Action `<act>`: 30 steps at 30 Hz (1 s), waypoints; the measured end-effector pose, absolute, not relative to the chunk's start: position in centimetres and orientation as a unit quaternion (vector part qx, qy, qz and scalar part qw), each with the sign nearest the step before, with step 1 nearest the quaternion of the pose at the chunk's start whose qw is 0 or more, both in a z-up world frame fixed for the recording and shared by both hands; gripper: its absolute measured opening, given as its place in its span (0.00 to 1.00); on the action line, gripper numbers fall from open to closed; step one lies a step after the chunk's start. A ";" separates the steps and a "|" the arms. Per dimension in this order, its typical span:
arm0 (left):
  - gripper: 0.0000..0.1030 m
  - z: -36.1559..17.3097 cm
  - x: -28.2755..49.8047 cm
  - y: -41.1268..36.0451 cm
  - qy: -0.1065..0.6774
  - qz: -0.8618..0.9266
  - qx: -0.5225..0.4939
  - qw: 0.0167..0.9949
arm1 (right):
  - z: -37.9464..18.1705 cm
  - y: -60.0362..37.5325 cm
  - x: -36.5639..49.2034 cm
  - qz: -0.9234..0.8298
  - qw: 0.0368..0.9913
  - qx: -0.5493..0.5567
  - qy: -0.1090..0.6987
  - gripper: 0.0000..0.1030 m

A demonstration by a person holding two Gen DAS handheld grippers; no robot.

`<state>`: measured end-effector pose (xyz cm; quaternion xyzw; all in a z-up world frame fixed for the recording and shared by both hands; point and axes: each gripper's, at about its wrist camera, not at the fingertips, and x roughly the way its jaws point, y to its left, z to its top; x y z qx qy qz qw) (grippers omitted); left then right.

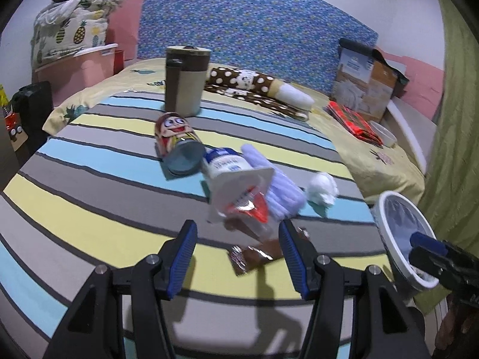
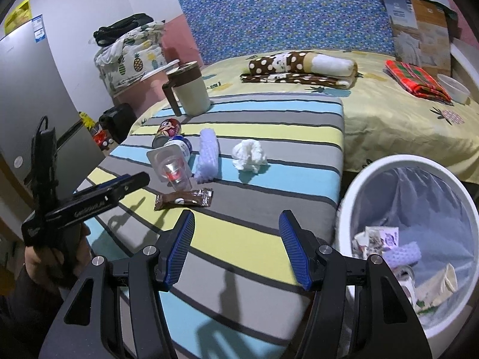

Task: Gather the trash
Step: 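Grasp the white yogurt cup with the left gripper while the right gripper grasps the white foam net sleeve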

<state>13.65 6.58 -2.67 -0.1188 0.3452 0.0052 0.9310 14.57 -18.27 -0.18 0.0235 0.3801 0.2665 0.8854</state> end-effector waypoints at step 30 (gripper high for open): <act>0.07 -2.2 15.9 8.6 0.318 -0.037 -0.109 0.941 | -1.8 -11.1 20.8 0.310 0.861 -0.016 0.402 0.45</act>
